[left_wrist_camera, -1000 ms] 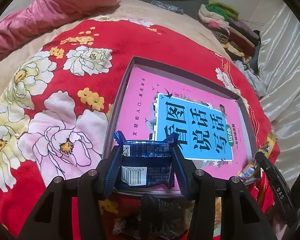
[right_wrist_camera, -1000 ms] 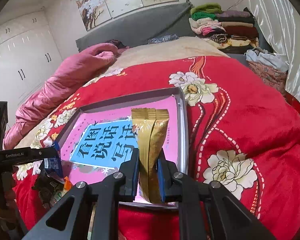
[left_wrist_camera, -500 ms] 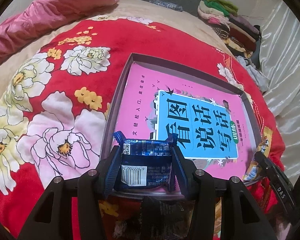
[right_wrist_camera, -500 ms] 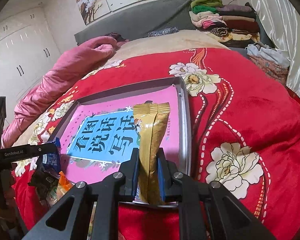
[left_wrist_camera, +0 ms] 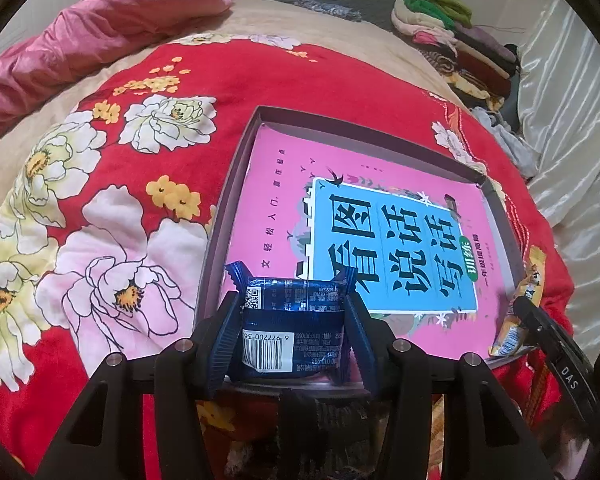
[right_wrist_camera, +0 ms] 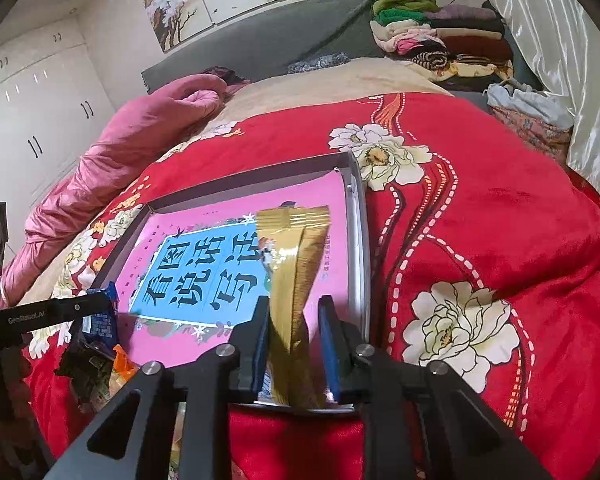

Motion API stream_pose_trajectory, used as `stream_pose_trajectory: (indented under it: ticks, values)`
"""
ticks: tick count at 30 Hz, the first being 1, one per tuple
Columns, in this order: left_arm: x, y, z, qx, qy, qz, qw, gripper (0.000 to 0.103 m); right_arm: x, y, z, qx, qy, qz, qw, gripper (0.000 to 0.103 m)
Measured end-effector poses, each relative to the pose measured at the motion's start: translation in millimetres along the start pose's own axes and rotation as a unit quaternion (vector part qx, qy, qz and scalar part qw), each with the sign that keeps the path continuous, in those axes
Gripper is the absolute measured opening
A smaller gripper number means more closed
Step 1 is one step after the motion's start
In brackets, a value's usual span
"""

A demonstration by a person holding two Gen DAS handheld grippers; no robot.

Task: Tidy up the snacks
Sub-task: 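Carry the gold bar with the right tool while the left tool carries the blue packet over the tray, then open the right tool to drop the gold bar while the left tool releases the blue packet in the tray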

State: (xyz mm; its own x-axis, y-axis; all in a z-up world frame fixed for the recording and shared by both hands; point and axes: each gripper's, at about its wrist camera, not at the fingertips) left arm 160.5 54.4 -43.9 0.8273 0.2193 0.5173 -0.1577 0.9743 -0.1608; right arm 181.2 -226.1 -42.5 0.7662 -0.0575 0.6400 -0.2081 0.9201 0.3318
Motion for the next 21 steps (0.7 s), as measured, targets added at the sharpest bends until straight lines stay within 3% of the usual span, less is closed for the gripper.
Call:
stream_pose_trajectory:
  ticks: [21]
  values:
    - [-4.6, 2.3, 8.6, -0.015, -0.002, 0.007, 0.9999, 0.058, 1.1, 1.0, 5.5, -0.003, -0.015, 0.003, 1.000, 0.039]
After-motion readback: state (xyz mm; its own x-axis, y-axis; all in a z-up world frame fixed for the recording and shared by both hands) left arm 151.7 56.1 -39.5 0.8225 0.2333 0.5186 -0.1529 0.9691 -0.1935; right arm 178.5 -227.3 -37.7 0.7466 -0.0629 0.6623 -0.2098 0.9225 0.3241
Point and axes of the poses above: each gripper's, at about its wrist camera, not at the fingertips, and z roughly against the way its jaws point, y to its left, x to its top, and after that the axes turned 6 degrees about -z, right-handed
